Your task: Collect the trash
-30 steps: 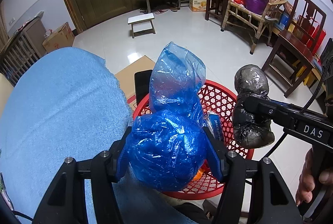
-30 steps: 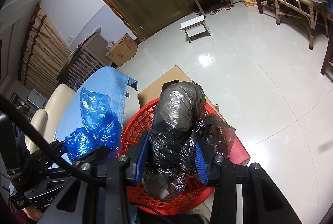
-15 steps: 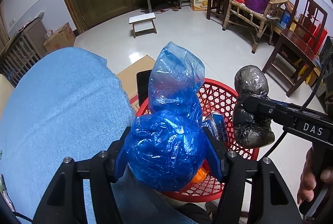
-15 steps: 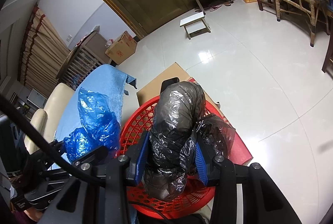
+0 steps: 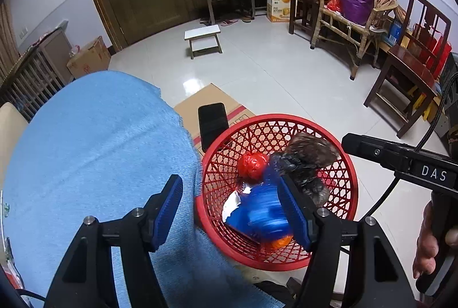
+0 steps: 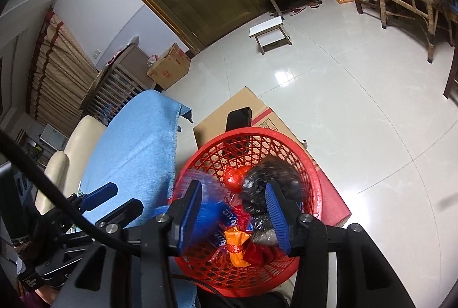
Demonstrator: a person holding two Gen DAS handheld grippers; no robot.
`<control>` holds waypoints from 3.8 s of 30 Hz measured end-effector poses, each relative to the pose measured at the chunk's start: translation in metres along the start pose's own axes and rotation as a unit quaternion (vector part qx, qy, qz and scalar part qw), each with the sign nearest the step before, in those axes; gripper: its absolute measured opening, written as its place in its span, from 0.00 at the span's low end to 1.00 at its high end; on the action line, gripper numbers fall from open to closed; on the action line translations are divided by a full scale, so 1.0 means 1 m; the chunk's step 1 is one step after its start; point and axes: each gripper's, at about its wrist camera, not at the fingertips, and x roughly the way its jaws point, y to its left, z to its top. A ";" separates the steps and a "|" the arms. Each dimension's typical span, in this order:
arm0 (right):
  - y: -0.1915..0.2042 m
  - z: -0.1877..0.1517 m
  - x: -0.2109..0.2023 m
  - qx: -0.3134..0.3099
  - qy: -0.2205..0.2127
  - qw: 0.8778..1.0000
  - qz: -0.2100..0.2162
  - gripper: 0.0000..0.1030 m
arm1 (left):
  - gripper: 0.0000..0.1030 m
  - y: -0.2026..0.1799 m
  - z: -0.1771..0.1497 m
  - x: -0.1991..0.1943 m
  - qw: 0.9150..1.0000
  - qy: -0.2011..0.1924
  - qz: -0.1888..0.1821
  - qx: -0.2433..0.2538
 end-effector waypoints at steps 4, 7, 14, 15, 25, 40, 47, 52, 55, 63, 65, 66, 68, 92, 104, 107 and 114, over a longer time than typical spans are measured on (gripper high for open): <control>0.008 0.000 -0.007 -0.008 -0.006 1.000 0.003 0.49 | 0.68 0.002 -0.002 -0.013 1.000 -0.012 0.006 0.002; 0.011 0.000 -0.014 -0.012 -0.011 1.000 0.007 0.49 | 0.68 0.002 -0.004 -0.025 1.000 -0.023 0.014 0.004; 0.027 -0.005 -0.039 -0.030 -0.029 0.999 0.018 0.49 | 0.70 0.003 -0.011 -0.057 0.998 -0.053 0.039 0.008; 0.029 -0.006 -0.042 -0.033 -0.031 0.999 0.019 0.49 | 0.71 0.004 -0.014 -0.063 0.997 -0.057 0.044 0.009; 0.058 -0.022 -0.078 -0.062 -0.053 0.996 0.037 0.50 | 0.71 0.010 -0.029 -0.110 0.993 -0.088 0.081 -0.008; 0.088 -0.046 -0.125 -0.109 -0.079 0.989 0.052 0.57 | 0.83 0.010 -0.051 -0.164 0.981 -0.131 0.135 -0.036; 0.102 -0.054 -0.141 -0.135 -0.092 0.986 0.045 0.58 | 0.84 0.014 -0.057 -0.182 0.975 -0.153 0.152 -0.054; 0.114 -0.061 -0.148 -0.162 -0.102 0.981 0.033 0.60 | 0.85 0.023 -0.064 -0.192 0.970 -0.158 0.166 -0.079; 0.123 -0.065 -0.150 -0.179 -0.103 0.978 0.034 0.61 | 0.85 0.032 -0.073 -0.202 0.965 -0.164 0.178 -0.098; 0.153 -0.081 -0.152 -0.217 -0.095 0.970 0.052 0.61 | 0.85 0.054 -0.102 -0.229 0.950 -0.175 0.216 -0.139; 0.164 -0.086 -0.153 -0.227 -0.093 0.967 0.062 0.61 | 0.85 0.060 -0.111 -0.235 0.947 -0.176 0.226 -0.149; 0.169 -0.087 -0.153 -0.232 -0.093 0.966 0.066 0.61 | 0.85 0.063 -0.117 -0.239 0.944 -0.176 0.232 -0.154; 0.182 -0.093 -0.154 -0.244 -0.093 0.962 0.077 0.61 | 0.85 0.070 -0.131 -0.250 0.937 -0.177 0.249 -0.167; 0.306 -0.201 -0.165 -0.374 -0.059 0.904 0.198 0.67 | 0.88 0.106 -0.248 -0.353 0.866 -0.175 0.387 -0.266; 0.308 -0.210 -0.190 -0.372 -0.071 0.901 0.210 0.71 | 0.93 0.102 -0.268 -0.379 0.847 -0.185 0.408 -0.285; 0.309 -0.213 -0.191 -0.374 -0.069 0.901 0.211 0.71 | 0.93 0.102 -0.272 -0.383 0.845 -0.186 0.410 -0.289; 0.315 -0.220 -0.187 -0.379 -0.060 0.900 0.207 0.71 | 0.94 0.104 -0.277 -0.385 0.842 -0.184 0.414 -0.293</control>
